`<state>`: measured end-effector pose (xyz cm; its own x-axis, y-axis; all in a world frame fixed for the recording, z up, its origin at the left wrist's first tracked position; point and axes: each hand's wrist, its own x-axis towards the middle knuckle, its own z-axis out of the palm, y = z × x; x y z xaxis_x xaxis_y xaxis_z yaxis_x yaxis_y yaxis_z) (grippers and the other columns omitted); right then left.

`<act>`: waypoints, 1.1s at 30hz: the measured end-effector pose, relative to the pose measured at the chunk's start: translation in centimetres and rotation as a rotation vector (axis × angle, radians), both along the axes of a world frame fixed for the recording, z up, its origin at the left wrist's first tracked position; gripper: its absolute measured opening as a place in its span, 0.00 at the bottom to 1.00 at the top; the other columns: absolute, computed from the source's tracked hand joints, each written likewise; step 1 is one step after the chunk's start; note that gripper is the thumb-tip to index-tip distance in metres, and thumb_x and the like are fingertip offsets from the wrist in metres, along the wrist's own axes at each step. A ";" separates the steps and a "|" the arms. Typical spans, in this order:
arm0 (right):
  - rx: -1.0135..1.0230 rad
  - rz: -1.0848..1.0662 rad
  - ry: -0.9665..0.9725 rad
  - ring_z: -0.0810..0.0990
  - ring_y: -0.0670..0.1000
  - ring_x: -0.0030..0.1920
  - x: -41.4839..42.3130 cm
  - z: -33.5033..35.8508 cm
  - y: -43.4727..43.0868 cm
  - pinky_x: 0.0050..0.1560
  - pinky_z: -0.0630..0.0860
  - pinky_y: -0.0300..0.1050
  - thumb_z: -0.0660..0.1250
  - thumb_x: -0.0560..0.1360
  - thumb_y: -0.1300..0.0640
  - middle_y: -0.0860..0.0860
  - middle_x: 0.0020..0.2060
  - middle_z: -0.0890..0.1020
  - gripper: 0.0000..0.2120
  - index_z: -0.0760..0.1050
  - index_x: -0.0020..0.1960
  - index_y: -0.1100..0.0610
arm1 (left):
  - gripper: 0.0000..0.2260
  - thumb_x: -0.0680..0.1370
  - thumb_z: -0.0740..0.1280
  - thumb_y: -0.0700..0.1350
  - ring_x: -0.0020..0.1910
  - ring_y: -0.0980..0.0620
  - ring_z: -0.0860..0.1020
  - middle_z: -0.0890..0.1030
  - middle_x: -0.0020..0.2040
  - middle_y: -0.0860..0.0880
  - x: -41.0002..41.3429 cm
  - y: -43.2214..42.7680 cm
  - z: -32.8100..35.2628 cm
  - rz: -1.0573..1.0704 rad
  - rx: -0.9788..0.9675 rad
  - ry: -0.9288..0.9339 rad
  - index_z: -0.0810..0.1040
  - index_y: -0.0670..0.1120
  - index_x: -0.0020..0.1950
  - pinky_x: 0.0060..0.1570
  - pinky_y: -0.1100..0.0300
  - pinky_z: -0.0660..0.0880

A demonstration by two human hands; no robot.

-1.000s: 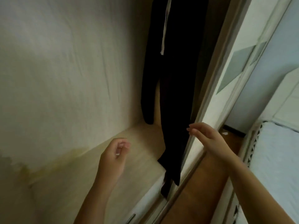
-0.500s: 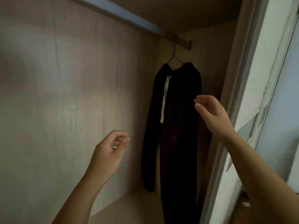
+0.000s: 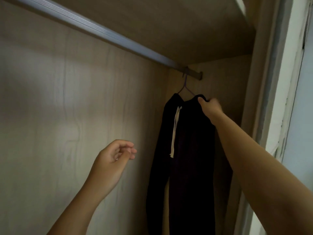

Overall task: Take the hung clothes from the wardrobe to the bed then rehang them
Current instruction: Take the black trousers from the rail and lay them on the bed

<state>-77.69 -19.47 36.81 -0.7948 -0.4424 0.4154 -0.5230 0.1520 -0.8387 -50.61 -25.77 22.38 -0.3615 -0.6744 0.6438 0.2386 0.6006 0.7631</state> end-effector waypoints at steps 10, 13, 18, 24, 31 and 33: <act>-0.204 0.185 -0.313 0.73 0.59 0.63 0.3 0.8 -1.8 0.58 0.71 0.49 0.60 0.78 0.49 0.58 0.63 0.73 0.24 0.64 0.68 0.62 | 0.09 0.77 0.61 0.35 0.35 0.61 0.80 0.83 0.40 0.47 0.9 -1.1 0.1 0.064 0.035 0.014 0.78 0.46 0.43 0.34 0.77 0.71; -0.274 0.185 -0.321 0.75 0.58 0.60 0.6 1.4 -1.4 0.60 0.73 0.50 0.61 0.77 0.49 0.57 0.58 0.75 0.23 0.65 0.67 0.60 | 0.09 0.77 0.61 0.36 0.36 0.60 0.80 0.82 0.41 0.48 0.9 -1.1 0.4 0.082 0.027 0.014 0.77 0.47 0.43 0.35 0.77 0.71; -0.340 0.230 -0.203 0.78 0.53 0.47 1.7 1.5 -0.1 0.50 0.75 0.47 0.60 0.77 0.49 0.53 0.44 0.77 0.21 0.69 0.66 0.60 | 0.08 0.77 0.61 0.36 0.37 0.61 0.80 0.82 0.41 0.49 0.7 -0.7 0.6 0.092 0.000 0.008 0.77 0.47 0.44 0.36 0.78 0.71; -0.271 0.320 -0.115 0.80 0.55 0.54 4.8 -3.2 2.7 0.59 0.75 0.52 0.60 0.77 0.50 0.56 0.53 0.81 0.16 0.75 0.57 0.60 | 0.09 0.75 0.65 0.41 0.44 0.60 0.78 0.81 0.43 0.56 0.0 -1.0 -0.6 0.232 -0.128 -0.080 0.75 0.56 0.44 0.41 0.76 0.70; -0.201 0.348 -0.144 0.79 0.62 0.45 8.3 -10.0 7.4 0.44 0.73 0.51 0.61 0.77 0.52 0.63 0.41 0.80 0.14 0.77 0.45 0.63 | 0.14 0.75 0.64 0.39 0.52 0.57 0.74 0.77 0.54 0.52 0.0 -0.5 -2.9 0.331 -0.238 -0.153 0.75 0.45 0.60 0.50 0.69 0.67; -0.180 0.370 -0.162 0.78 0.60 0.43 8.7 -11.8 9.1 0.44 0.71 0.52 0.61 0.77 0.52 0.62 0.40 0.78 0.16 0.76 0.47 0.67 | 0.14 0.76 0.64 0.38 0.55 0.53 0.74 0.77 0.57 0.48 -0.2 -0.5 -3.8 0.354 -0.245 -0.161 0.74 0.44 0.62 0.53 0.63 0.67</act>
<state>-68.95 -10.38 25.04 -0.6575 -0.6415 0.3952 -0.3741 -0.1774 -0.9103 -50.83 -26.28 18.61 -0.2448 -0.6092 0.7543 -0.1235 0.7912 0.5990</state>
